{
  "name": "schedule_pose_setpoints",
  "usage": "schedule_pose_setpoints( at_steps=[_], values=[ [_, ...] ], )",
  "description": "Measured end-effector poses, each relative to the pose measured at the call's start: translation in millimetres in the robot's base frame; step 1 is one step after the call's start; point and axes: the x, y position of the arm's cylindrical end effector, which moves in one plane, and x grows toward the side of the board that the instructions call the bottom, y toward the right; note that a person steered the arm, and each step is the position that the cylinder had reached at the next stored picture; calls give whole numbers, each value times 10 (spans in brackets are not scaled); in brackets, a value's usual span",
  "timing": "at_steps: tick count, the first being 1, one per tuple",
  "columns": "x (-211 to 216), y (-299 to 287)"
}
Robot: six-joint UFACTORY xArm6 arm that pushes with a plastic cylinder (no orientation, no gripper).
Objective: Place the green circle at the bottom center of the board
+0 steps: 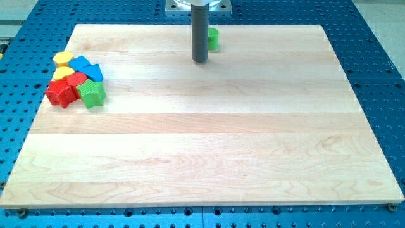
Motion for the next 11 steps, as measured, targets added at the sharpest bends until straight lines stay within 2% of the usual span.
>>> schedule_pose_setpoints(
  at_steps=[3, 4, 5, 7, 8, 9, 10, 11],
  values=[
    [49, -26],
    [362, 362],
    [373, 268],
    [406, 707],
    [609, 955],
    [195, 1469],
    [-419, 1531],
    [-722, 1529]
  ],
)
